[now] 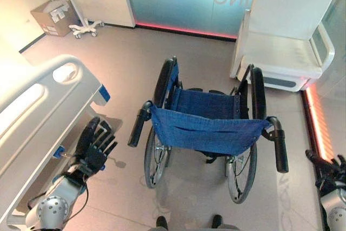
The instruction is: Push the wheelchair next to the bed
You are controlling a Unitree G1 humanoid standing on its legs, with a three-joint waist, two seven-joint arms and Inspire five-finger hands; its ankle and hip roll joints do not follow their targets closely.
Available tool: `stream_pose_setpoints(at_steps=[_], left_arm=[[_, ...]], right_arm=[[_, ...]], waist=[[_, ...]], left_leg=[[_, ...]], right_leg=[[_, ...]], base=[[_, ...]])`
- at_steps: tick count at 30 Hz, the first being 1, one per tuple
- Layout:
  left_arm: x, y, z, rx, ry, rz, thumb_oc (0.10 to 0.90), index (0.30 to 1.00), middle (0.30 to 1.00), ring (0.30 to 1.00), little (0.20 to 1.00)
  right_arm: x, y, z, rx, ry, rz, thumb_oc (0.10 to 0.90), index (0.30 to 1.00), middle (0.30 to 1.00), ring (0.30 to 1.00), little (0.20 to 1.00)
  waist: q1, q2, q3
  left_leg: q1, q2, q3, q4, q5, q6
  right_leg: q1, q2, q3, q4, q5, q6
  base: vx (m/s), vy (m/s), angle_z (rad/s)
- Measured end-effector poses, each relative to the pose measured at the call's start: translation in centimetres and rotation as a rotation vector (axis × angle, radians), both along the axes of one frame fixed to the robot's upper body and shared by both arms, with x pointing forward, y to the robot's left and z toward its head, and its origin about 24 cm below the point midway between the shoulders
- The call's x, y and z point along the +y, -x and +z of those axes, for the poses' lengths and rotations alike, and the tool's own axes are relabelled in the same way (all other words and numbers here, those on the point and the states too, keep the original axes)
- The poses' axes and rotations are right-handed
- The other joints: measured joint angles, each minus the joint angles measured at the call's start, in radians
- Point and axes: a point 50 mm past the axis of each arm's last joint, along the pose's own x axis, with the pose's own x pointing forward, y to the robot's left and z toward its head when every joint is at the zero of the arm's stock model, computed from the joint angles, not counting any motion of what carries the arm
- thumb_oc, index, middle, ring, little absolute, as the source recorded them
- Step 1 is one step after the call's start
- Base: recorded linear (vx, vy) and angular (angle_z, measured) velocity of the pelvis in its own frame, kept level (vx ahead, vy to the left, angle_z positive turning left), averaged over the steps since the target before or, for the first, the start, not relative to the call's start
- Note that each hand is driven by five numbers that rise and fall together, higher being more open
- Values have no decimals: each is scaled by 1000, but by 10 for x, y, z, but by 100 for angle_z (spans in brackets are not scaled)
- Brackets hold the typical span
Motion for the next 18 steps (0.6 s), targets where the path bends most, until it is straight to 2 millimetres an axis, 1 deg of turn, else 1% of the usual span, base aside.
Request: stream_pose_setpoints(at_steps=[1,2,3,5,8,12,15,18], left_arm=[[-3,-1,3,-6,-5,-22,800,900,900,900,900],[-8,-2,9,-13,-12,-68,800,900,900,900,900],[-10,-3,11,-20,-12,-89,800,900,900,900,900],[-19,-2,22,-38,-37,-180,800,900,900,900,900],[-23,0,31,-61,-66,-234,800,900,900,900,900],[-22,2,36,-56,-119,-265,800,900,900,900,900],[-18,9,37,-3,-201,-312,800,900,900,900,900],[-15,14,34,71,-244,-358,800,900,900,900,900]], right_arm=[[2,-3,6,-18,12,13,800,900,900,900,900],[8,-7,18,-55,36,38,800,900,900,900,900],[11,-9,24,-74,44,52,800,900,900,900,900],[22,-16,41,-131,68,110,800,900,900,900,900],[26,-18,48,-143,77,142,800,900,900,900,900],[29,-17,54,-145,39,189,800,900,900,900,900],[31,-15,64,-154,66,231,800,900,900,900,900],[36,-17,72,-191,60,278,800,900,900,900,900]], waist=[[0,4,2],[0,11,4],[-1,15,3],[-3,22,4],[-2,23,4],[0,25,4],[-1,25,4],[-1,25,4]], left_leg=[[0,-1,0,0,-1,1],[-2,-1,0,0,-1,1],[-2,-1,0,0,-1,2],[-4,-1,1,0,-1,2],[-6,-1,2,0,-1,2],[-7,-1,5,0,-1,2],[-8,-1,11,0,-2,2],[-13,-1,20,0,-2,2]], right_leg=[[0,0,0,0,0,0],[-2,0,0,0,0,0],[-2,0,1,0,0,1],[-6,0,2,1,0,1],[-7,1,2,0,0,1],[-9,2,3,0,1,1],[-13,1,6,0,1,1],[-20,2,6,0,2,2]], base=[[0,0,0],[0,0,0],[1,32,-2],[0,0,0],[0,0,0],[0,0,0],[-10,-2,-3],[-15,2,-6]])
